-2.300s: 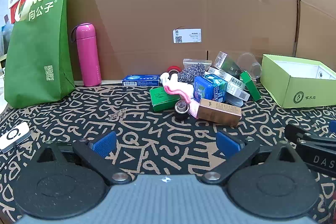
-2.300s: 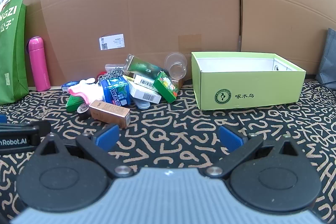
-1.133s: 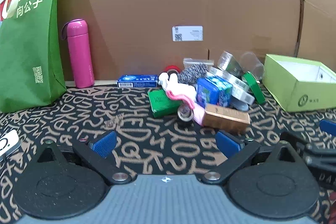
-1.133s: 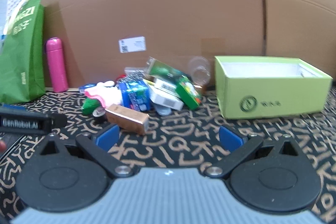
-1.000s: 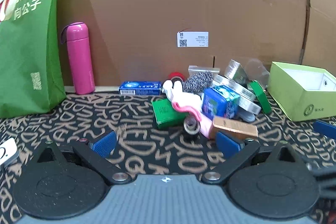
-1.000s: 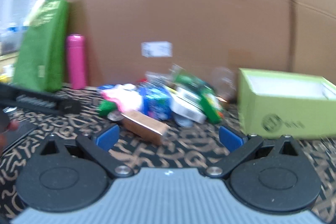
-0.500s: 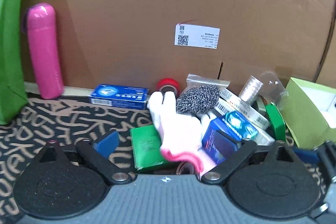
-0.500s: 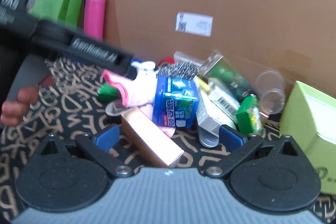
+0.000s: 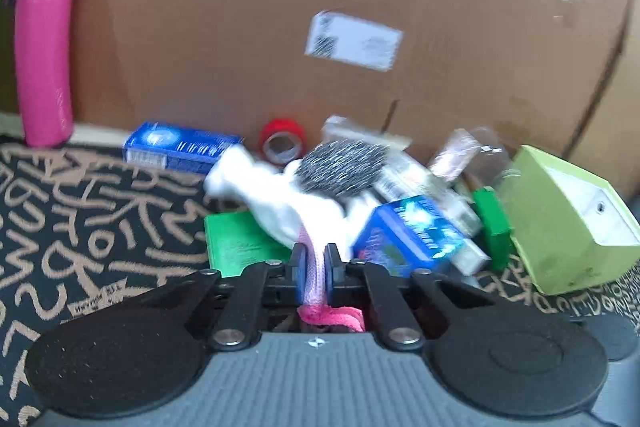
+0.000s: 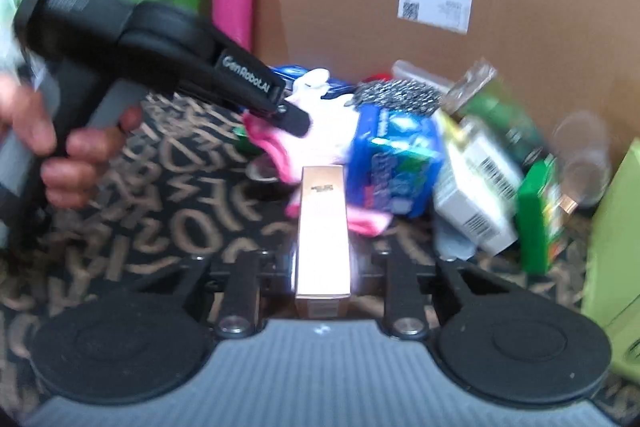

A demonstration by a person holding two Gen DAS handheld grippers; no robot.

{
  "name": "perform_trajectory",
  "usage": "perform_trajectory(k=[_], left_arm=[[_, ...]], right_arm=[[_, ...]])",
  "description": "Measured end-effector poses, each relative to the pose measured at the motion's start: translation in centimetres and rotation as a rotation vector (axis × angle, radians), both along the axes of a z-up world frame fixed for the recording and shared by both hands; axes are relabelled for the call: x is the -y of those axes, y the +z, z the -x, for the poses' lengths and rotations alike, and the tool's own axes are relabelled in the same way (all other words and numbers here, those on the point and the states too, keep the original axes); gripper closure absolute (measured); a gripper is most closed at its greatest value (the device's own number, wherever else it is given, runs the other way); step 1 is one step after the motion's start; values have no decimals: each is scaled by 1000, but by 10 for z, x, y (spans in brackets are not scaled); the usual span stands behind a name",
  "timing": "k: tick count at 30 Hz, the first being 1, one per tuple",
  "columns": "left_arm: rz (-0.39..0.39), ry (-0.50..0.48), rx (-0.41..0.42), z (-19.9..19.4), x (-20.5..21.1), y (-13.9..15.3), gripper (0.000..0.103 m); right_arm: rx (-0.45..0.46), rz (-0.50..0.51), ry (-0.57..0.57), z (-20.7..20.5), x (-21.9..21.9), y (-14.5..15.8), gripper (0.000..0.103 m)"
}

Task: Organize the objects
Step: 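Grasp the pink-white glove with the left tool while the right tool grasps the copper box, then carry glove and copper box into the lime-green box and open both tools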

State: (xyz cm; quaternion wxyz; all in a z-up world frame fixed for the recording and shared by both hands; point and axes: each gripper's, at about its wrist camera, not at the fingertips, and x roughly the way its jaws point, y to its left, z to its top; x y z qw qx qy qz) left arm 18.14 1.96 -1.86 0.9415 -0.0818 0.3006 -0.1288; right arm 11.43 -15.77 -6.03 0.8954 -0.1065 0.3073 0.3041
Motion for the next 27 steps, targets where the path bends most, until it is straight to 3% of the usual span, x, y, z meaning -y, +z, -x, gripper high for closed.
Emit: perform_trajectory(k=[1,3,5,7,9,10,11,12,16,20,27], left_arm=[[-8,5,14,1,2,2,95],[-18,36,25,1,4,0,80],[-9,62,-6,-5,1,-5,44],[45,83,-24,-9,-4,-9,37],[83,81,-26,-11,-7,-10,39],[87,81,-23,-12,-8,-11,48],[73,82,-24,-13,-7,-12,88],[56,77,-36,-14,-6,-12,97],[124,99,-41,-12,-11,-12,97],[150,135,31,2,-15,3,97],[129,105,149,22,10,46,97]], right_arm=[[-16,-20,9,0,1,0,79],[-2,-4,-3,0,-2,-1,79],[7,7,-12,1,-3,-1,77],[14,-6,-26,0,-2,0,74],[25,-12,-34,1,-1,2,74],[30,-9,-38,1,-1,3,74],[35,-4,-41,2,-2,2,77],[42,4,-44,0,-3,2,78],[67,27,-35,-2,-10,1,79],[76,-26,-37,-4,-5,9,79],[183,-149,-112,-2,26,39,79]])
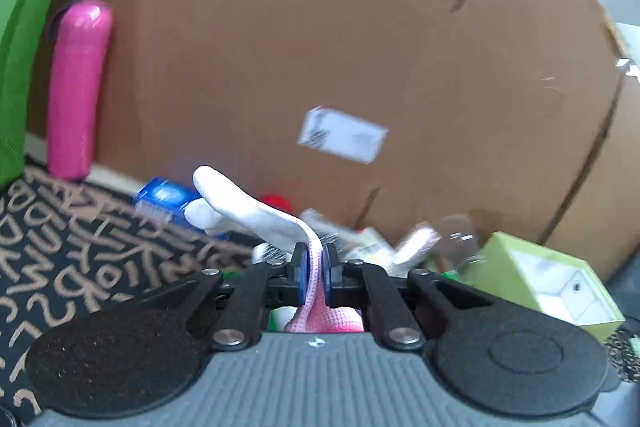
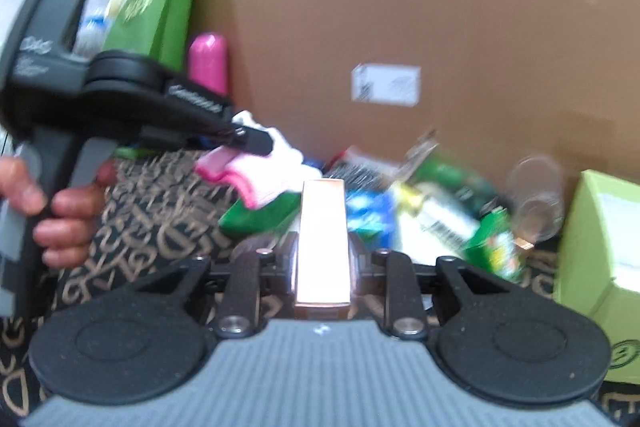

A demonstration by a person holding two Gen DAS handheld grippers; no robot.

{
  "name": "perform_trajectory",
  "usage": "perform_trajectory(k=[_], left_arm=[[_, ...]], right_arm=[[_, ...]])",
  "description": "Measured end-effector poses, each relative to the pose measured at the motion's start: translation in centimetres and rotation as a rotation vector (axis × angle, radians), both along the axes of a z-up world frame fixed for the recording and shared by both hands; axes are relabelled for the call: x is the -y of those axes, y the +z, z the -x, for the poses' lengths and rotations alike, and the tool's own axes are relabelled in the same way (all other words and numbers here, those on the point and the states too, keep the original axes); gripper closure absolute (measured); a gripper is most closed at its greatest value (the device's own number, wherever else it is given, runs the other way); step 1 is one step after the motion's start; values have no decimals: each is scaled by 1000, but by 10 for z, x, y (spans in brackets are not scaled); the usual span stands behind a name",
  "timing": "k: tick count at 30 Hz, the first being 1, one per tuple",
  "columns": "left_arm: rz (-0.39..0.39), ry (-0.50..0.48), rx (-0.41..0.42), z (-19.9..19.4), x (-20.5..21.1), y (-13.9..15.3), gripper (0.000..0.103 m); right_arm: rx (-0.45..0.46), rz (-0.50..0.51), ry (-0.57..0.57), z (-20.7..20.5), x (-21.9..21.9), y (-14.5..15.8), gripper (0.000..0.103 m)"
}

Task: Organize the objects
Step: 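Carry glove and copper box into the lime-green box and open both tools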

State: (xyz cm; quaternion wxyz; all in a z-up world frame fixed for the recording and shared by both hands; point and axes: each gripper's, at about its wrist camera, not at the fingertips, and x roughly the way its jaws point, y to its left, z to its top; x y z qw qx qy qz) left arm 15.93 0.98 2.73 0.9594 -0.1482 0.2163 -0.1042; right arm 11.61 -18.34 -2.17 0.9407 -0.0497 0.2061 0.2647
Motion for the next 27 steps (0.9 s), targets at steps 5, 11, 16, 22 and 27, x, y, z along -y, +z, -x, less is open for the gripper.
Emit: perform_trajectory(k=[5,11,16,22,27], left_arm=[[-38,-56,62,5,33,35,97],[-56,-169,94,-3,92,64,97],[-55,-270,70,-22,154,70,97],[-98,-393,53,-43,225,66,97],[-113,-449,-3,-65,258,47,97]], right_arm=[[69,-96,-115,3,35,19,79],[176,-191,-408,2,99,35,79],[263,-118,-664,-1,147,36,79],[217,-138,-787,-18,187,25,79],[211,-125,-829,-27,198,16,79]])
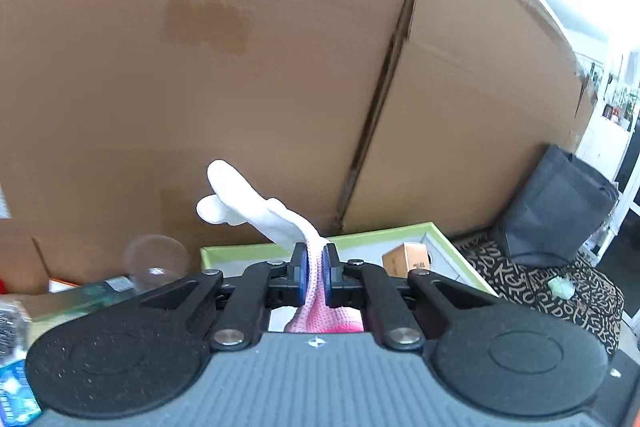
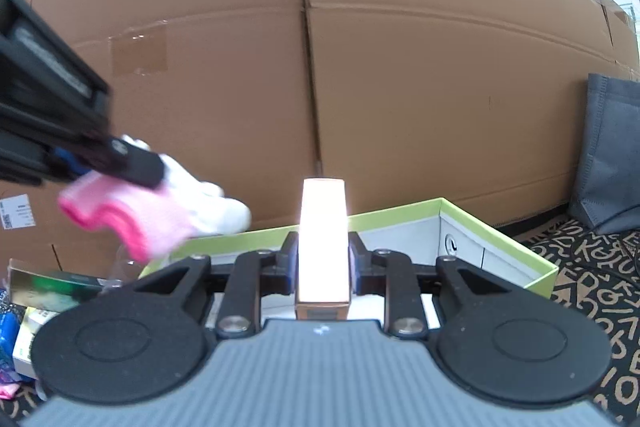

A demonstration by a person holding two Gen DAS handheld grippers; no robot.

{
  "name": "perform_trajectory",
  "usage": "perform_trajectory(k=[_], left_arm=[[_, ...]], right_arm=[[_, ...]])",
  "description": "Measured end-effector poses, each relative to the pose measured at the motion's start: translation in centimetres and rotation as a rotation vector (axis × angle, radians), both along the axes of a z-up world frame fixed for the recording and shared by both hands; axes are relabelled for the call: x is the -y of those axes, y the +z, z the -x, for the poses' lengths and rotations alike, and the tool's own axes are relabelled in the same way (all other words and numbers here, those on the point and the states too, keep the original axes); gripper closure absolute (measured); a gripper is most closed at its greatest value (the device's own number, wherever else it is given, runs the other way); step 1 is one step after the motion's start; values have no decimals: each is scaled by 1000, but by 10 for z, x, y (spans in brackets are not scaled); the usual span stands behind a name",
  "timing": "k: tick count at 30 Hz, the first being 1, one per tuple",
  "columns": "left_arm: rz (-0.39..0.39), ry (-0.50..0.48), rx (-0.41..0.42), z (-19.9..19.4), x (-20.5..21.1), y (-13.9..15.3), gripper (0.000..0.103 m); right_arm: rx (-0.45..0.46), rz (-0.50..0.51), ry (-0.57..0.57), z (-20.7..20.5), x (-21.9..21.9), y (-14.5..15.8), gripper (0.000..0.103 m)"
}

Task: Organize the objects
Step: 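Carry glove and copper box into the lime-green box and open both tools, then grasp the green card with the left tool while the right tool grasps the blue box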

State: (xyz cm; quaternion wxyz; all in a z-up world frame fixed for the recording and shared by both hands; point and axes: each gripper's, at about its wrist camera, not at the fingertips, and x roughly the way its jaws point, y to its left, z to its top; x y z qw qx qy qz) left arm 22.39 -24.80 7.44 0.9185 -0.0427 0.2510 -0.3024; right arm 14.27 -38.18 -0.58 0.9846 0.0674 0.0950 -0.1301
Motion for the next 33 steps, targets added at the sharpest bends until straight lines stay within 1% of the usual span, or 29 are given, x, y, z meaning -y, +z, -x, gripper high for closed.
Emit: perform_trajectory(k=[2,3,4,6,7,8,9,10,12,14,16,18,19,20,24,30,33], left_arm=[[-14,5,-3,-5,4,-6,97],[-21,8,9,5,7,-5,97],[-31,16,21,5,7,-8,97],[-33,28,32,4,9,-9,85],[-26,21,21,1,7,-10,64],[-13,17,3,-3,3,-10,32],[1,18,-10,-5,-1,-10,18],[22,24,-5,-3,-5,-8,8],[48,30,36,4,-16,-2,8],[30,20,68,11,-22,0,8],[35,19,92,17,-28,1,6],[30,24,107,21,-32,1,6],[24,24,113,23,-33,0,6],[18,24,121,25,-35,0,6],[10,46,138,25,-42,-2,6],[62,117,123,31,-83,-4,6],[71,168,131,39,-109,-9,6]], right_arm=[[0,2,-6,-3,2,-2,79],[0,5,-9,-4,3,-3,79],[-2,5,-13,-6,4,-4,79],[-6,0,-19,-8,7,-6,79],[-1,-3,-22,-8,9,-6,76],[9,-8,-23,-7,10,-7,68],[12,-21,-21,-7,13,-6,36],[23,-37,-33,-4,14,-6,20],[99,-52,-81,6,16,-2,20],[161,-72,-106,12,18,8,18],[226,-95,-128,23,29,13,5],[249,-89,-152,30,29,13,0],[250,-90,-152,29,29,12,0],[240,-92,-150,36,20,10,0],[186,-77,-155,25,19,2,0],[164,-50,-140,22,10,2,0],[147,-39,-124,17,4,1,0]])
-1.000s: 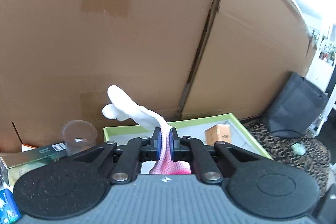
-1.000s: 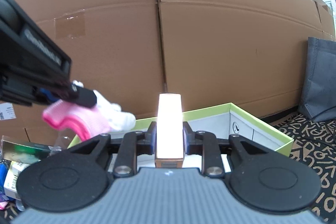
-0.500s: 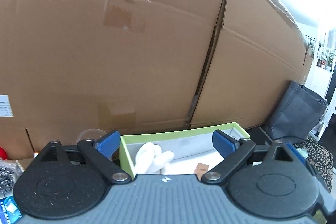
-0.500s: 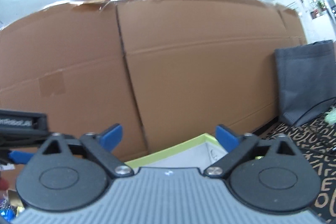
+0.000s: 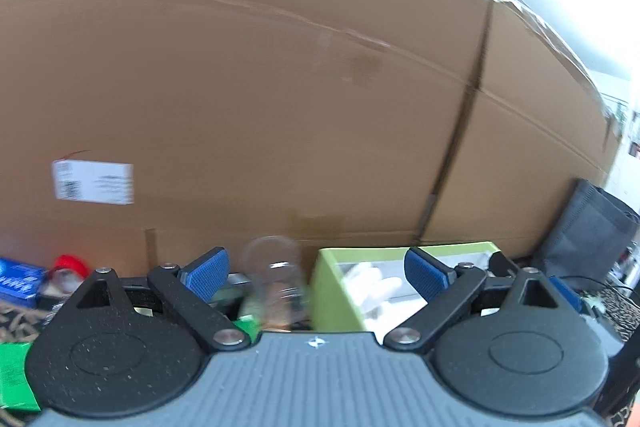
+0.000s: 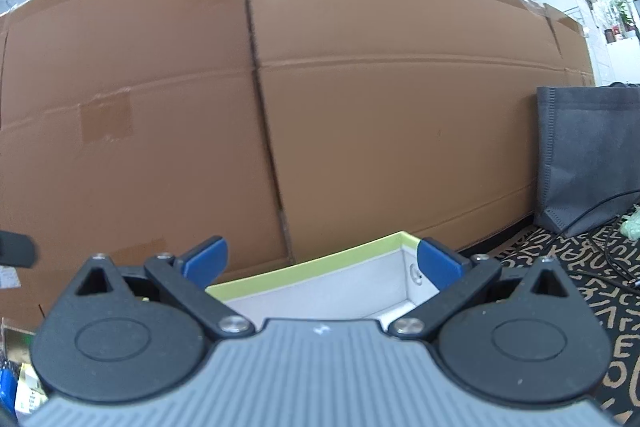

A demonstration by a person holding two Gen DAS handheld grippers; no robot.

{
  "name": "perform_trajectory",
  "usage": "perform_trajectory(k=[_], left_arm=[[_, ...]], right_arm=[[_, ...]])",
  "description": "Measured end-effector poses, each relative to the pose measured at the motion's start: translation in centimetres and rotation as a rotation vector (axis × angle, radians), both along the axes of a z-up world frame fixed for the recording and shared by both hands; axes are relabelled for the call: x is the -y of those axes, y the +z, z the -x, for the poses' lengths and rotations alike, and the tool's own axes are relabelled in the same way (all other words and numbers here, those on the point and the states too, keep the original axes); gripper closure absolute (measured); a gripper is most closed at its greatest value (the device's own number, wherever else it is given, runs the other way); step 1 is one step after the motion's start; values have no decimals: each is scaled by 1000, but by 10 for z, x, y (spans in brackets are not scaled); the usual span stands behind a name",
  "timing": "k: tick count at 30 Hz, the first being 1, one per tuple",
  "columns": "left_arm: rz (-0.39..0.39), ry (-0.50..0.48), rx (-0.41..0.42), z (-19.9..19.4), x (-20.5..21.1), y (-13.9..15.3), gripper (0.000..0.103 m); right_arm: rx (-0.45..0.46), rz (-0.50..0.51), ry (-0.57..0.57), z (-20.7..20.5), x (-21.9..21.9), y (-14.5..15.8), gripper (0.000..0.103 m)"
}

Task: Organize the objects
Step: 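Grasp the green card with the left tool while the right tool grasps the blue box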

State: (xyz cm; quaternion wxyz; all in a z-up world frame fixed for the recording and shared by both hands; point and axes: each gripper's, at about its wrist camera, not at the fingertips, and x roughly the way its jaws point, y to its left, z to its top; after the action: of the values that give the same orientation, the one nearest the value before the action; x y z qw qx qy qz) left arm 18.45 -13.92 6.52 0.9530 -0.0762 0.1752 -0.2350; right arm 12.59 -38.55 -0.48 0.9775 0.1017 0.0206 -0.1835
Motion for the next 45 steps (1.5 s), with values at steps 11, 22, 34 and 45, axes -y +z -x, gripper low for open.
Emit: perform_trajectory(k=[11,22,34,45], left_arm=[[74,175,-77,4,-90,-38,6],[-16,293,-73,-5,-142,-74,6],[-7,343,-274,-41,-174,-93,6],[-122,335,-281,-51,-167,-109,20]], right_arm=[[-14,121,197,-7,-61,2,0],[-58,164,540,-2,-130,-6,0],[-268,259,758,-14,-200,-38,0],[-393,298,786,-51,-244,-47,25]])
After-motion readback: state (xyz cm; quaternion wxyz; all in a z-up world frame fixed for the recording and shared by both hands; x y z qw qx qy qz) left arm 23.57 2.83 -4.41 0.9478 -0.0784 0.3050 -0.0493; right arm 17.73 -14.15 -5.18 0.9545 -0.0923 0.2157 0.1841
